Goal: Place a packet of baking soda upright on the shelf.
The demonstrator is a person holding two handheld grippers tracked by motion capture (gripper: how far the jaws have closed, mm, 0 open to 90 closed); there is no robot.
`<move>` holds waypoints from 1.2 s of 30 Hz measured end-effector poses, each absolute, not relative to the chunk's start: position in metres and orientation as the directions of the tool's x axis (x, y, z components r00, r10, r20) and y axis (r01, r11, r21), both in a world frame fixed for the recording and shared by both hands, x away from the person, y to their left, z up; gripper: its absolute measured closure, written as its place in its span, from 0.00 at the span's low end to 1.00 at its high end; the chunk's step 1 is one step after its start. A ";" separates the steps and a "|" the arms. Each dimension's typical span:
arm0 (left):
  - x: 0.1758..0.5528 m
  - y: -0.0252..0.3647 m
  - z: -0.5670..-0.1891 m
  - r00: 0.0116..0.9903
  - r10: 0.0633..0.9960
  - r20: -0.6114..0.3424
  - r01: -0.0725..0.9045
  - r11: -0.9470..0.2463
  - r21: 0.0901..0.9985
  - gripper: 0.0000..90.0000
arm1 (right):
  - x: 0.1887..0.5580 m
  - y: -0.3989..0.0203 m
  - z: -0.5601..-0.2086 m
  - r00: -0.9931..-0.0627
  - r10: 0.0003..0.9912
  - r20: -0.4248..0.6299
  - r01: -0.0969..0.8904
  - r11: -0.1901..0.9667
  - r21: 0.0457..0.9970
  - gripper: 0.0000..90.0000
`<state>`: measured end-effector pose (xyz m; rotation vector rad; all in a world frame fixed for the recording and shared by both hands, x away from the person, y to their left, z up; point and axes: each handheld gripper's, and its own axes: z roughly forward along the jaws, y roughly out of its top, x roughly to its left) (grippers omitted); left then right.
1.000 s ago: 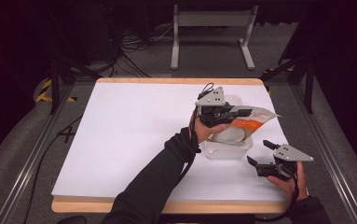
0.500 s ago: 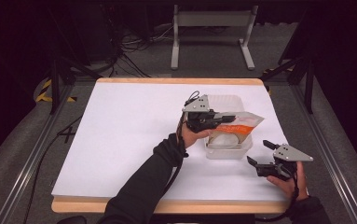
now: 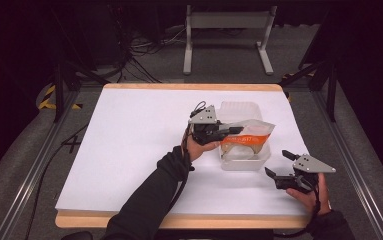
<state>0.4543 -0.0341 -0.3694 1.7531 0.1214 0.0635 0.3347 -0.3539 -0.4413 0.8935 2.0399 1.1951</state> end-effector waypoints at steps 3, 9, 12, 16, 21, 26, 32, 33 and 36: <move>0.449 -0.040 -0.362 0.992 0.129 0.015 0.013 -0.216 0.976 1.00 | 0.335 -0.354 -0.441 -0.591 0.790 -0.165 0.245 0.370 0.896 0.14; 0.445 -0.043 -0.354 0.987 0.152 0.054 -0.010 -0.273 0.962 0.99 | 0.335 -0.354 -0.441 -0.590 0.791 -0.161 0.246 0.366 0.897 0.14; 0.445 -0.044 -0.352 0.985 0.160 0.062 -0.013 -0.291 0.957 0.99 | 0.335 -0.354 -0.441 -0.590 0.791 -0.162 0.246 0.367 0.897 0.14; 0.443 -0.044 -0.348 0.983 0.163 0.079 -0.024 -0.315 0.949 0.99 | 0.335 -0.354 -0.441 -0.590 0.791 -0.162 0.245 0.367 0.897 0.14; 0.442 -0.043 -0.341 0.980 0.164 0.109 -0.043 -0.362 0.931 0.98 | 0.335 -0.354 -0.441 -0.590 0.791 -0.161 0.246 0.366 0.898 0.14; 0.441 -0.039 -0.334 0.975 0.172 0.139 -0.058 -0.407 0.912 0.96 | 0.335 -0.354 -0.441 -0.589 0.792 -0.161 0.247 0.366 0.897 0.14; 0.439 -0.036 -0.328 0.972 0.172 0.159 -0.066 -0.452 0.890 0.96 | 0.335 -0.355 -0.441 -0.588 0.793 -0.160 0.246 0.364 0.899 0.14; 0.439 -0.036 -0.328 0.972 0.174 0.161 -0.065 -0.457 0.887 0.96 | 0.335 -0.355 -0.441 -0.588 0.793 -0.160 0.246 0.364 0.898 0.14; 0.437 -0.035 -0.326 0.970 0.175 0.167 -0.066 -0.470 0.880 0.95 | 0.335 -0.355 -0.441 -0.588 0.793 -0.160 0.246 0.364 0.899 0.14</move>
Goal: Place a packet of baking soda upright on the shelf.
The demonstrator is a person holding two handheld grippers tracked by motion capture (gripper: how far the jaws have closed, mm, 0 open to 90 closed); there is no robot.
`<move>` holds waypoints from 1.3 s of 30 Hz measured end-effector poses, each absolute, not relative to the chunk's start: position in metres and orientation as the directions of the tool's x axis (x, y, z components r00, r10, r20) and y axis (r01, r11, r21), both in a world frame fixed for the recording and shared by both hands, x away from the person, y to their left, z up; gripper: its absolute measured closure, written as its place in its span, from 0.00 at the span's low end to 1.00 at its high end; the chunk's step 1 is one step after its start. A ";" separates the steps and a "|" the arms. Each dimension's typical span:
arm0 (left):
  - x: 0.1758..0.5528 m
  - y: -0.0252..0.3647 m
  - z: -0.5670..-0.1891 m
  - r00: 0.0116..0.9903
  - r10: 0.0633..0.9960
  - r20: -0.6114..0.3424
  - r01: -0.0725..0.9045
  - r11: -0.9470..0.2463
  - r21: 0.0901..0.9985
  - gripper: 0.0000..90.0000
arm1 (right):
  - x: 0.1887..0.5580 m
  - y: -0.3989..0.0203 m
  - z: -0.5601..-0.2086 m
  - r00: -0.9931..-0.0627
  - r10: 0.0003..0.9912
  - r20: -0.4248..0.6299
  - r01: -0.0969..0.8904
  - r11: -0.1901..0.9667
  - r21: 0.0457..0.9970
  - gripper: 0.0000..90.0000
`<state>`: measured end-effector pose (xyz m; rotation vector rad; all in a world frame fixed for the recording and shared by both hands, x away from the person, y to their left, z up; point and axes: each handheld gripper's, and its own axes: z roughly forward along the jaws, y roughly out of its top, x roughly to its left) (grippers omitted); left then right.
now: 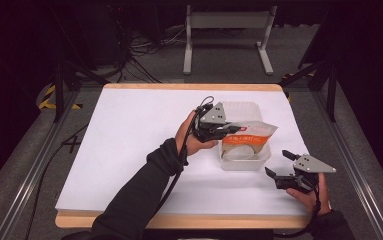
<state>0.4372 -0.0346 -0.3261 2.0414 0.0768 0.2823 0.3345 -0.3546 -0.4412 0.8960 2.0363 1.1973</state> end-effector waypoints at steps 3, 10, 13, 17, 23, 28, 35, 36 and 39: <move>0.436 -0.033 -0.324 0.968 0.176 0.177 -0.070 -0.490 0.869 0.94 | 0.335 -0.355 -0.441 -0.588 0.793 -0.158 0.246 0.362 0.899 0.14; 0.434 -0.028 -0.321 0.966 0.172 0.192 -0.076 -0.520 0.851 0.93 | 0.334 -0.355 -0.441 -0.589 0.792 -0.160 0.245 0.364 0.899 0.14; 0.433 -0.026 -0.321 0.965 0.167 0.203 -0.084 -0.535 0.841 0.92 | 0.334 -0.355 -0.441 -0.589 0.793 -0.159 0.245 0.363 0.899 0.14; 0.434 -0.022 -0.323 0.965 0.174 0.196 -0.073 -0.540 0.839 0.92 | 0.334 -0.355 -0.441 -0.589 0.792 -0.160 0.245 0.364 0.899 0.14; 0.433 -0.019 -0.322 0.963 0.180 0.202 -0.073 -0.547 0.834 0.90 | 0.334 -0.355 -0.441 -0.588 0.793 -0.158 0.245 0.362 0.899 0.14; 0.431 -0.016 -0.323 0.956 0.210 0.205 -0.060 -0.543 0.837 0.83 | 0.334 -0.355 -0.441 -0.589 0.793 -0.158 0.245 0.362 0.900 0.14; 0.427 -0.015 -0.325 0.944 0.247 0.218 -0.047 -0.555 0.831 0.62 | 0.334 -0.355 -0.441 -0.587 0.794 -0.159 0.247 0.363 0.898 0.14; 0.428 -0.014 -0.326 0.943 0.255 0.213 -0.039 -0.551 0.833 0.59 | 0.334 -0.355 -0.441 -0.587 0.794 -0.159 0.247 0.363 0.899 0.14; 0.428 -0.012 -0.330 0.940 0.265 0.216 -0.029 -0.567 0.823 0.52 | 0.334 -0.355 -0.441 -0.588 0.793 -0.160 0.247 0.364 0.898 0.14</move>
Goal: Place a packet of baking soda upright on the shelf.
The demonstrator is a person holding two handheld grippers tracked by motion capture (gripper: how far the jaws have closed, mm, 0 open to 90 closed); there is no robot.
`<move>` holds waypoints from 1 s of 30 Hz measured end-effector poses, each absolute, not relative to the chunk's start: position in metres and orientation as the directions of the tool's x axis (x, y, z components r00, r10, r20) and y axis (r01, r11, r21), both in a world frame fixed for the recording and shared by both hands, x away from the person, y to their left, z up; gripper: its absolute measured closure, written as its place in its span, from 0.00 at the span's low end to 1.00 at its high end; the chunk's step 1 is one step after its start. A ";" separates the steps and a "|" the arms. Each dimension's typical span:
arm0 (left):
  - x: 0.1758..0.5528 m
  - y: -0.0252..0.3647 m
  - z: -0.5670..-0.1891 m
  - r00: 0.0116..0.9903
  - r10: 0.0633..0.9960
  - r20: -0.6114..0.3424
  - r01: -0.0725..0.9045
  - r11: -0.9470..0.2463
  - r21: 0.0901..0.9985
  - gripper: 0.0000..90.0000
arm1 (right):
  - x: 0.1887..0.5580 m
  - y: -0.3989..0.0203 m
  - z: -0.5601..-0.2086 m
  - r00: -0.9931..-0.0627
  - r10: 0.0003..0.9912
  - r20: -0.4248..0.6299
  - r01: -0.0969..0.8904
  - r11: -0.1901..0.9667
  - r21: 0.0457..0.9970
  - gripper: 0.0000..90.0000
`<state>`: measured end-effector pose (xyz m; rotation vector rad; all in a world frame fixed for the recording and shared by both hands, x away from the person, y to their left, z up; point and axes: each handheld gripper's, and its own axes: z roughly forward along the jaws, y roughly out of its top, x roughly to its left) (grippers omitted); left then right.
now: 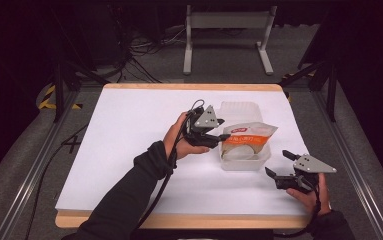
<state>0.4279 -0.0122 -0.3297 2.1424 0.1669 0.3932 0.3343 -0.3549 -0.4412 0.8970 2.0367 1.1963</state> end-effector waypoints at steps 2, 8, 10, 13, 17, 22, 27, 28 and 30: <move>0.429 -0.011 -0.333 0.938 0.281 0.206 -0.011 -0.567 0.824 0.47 | 0.334 -0.355 -0.441 -0.587 0.793 -0.161 0.247 0.365 0.898 0.14; 0.429 -0.010 -0.342 0.914 0.334 0.232 0.025 -0.615 0.788 0.28 | 0.334 -0.355 -0.441 -0.586 0.794 -0.160 0.247 0.363 0.898 0.14; 0.427 -0.008 -0.346 0.906 0.339 0.253 0.019 -0.629 0.777 0.25 | 0.334 -0.355 -0.441 -0.587 0.793 -0.160 0.247 0.364 0.898 0.14; 0.427 -0.006 -0.349 0.903 0.350 0.249 0.029 -0.629 0.777 0.21 | 0.334 -0.355 -0.441 -0.587 0.794 -0.160 0.247 0.363 0.898 0.14; 0.426 0.001 -0.356 0.891 0.369 0.263 0.044 -0.648 0.760 0.15 | 0.334 -0.355 -0.441 -0.587 0.794 -0.161 0.247 0.365 0.898 0.14; 0.426 0.015 -0.364 0.880 0.395 0.263 0.072 -0.658 0.749 0.09 | 0.334 -0.355 -0.441 -0.588 0.793 -0.159 0.247 0.364 0.898 0.14; 0.424 0.033 -0.375 0.874 0.401 0.275 0.081 -0.677 0.731 0.07 | 0.334 -0.355 -0.441 -0.588 0.793 -0.159 0.246 0.363 0.899 0.14; 0.424 0.036 -0.378 0.871 0.399 0.288 0.077 -0.688 0.722 0.07 | 0.334 -0.355 -0.441 -0.588 0.793 -0.160 0.247 0.364 0.898 0.14; 0.423 0.044 -0.384 0.868 0.405 0.287 0.085 -0.691 0.718 0.06 | 0.334 -0.355 -0.441 -0.588 0.793 -0.161 0.247 0.365 0.898 0.14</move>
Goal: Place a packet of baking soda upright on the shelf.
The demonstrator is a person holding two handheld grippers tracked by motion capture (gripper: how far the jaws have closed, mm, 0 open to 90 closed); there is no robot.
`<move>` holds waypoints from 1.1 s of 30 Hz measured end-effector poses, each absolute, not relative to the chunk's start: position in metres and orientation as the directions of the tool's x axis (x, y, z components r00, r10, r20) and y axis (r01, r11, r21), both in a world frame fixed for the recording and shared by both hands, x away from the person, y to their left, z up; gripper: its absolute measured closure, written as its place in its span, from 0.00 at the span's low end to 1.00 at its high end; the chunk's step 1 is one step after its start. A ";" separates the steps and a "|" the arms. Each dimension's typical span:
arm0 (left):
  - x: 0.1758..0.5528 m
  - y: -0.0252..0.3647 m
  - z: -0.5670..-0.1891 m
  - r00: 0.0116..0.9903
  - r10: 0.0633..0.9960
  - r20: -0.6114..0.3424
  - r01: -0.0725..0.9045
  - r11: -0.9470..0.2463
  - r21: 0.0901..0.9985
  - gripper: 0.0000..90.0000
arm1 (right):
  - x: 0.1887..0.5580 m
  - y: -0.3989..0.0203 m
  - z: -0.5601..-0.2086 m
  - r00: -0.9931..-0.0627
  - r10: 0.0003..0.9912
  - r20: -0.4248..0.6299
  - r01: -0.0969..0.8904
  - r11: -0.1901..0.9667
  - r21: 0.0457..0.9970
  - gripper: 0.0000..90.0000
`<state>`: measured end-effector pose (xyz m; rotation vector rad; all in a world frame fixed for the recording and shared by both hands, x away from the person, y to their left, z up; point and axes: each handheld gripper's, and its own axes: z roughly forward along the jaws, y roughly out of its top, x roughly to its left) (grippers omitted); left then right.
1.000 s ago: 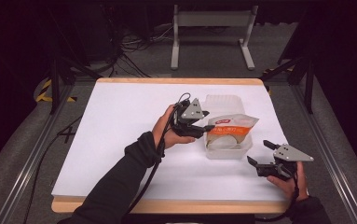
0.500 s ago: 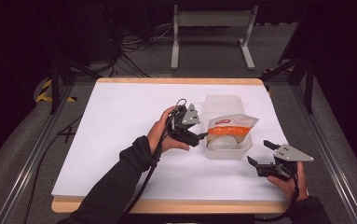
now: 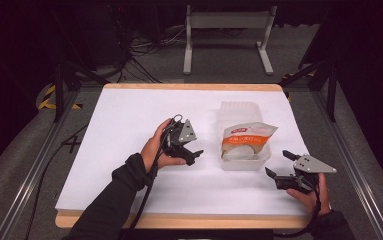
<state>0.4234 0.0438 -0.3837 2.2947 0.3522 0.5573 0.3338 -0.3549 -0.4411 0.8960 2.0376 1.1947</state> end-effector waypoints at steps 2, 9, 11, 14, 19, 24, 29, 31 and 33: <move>0.423 0.051 -0.388 0.864 0.415 0.284 0.095 -0.690 0.718 0.06 | 0.334 -0.355 -0.441 -0.588 0.793 -0.162 0.247 0.366 0.897 0.14; 0.420 0.073 -0.396 0.857 0.434 0.277 0.113 -0.683 0.722 0.07 | 0.334 -0.355 -0.441 -0.588 0.793 -0.161 0.246 0.365 0.898 0.13; 0.418 0.083 -0.400 0.854 0.439 0.278 0.117 -0.683 0.721 0.07 | 0.334 -0.355 -0.441 -0.588 0.793 -0.161 0.246 0.365 0.898 0.13; 0.415 0.094 -0.404 0.855 0.443 0.271 0.125 -0.682 0.720 0.07 | 0.334 -0.355 -0.441 -0.588 0.793 -0.162 0.246 0.366 0.897 0.13; 0.407 0.112 -0.408 0.850 0.450 0.275 0.128 -0.681 0.721 0.06 | 0.333 -0.355 -0.441 -0.588 0.792 -0.162 0.245 0.366 0.898 0.13; 0.401 0.134 -0.410 0.835 0.475 0.279 0.135 -0.668 0.732 0.06 | 0.333 -0.355 -0.441 -0.588 0.792 -0.162 0.244 0.366 0.898 0.13; 0.394 0.158 -0.414 0.814 0.514 0.269 0.170 -0.655 0.737 0.06 | 0.333 -0.354 -0.441 -0.588 0.792 -0.165 0.244 0.368 0.897 0.13; 0.391 0.167 -0.416 0.805 0.528 0.269 0.181 -0.652 0.737 0.06 | 0.333 -0.354 -0.441 -0.584 0.794 -0.167 0.245 0.368 0.897 0.14; 0.389 0.171 -0.417 0.800 0.538 0.268 0.188 -0.647 0.739 0.06 | 0.332 -0.354 -0.440 -0.579 0.796 -0.175 0.243 0.373 0.895 0.14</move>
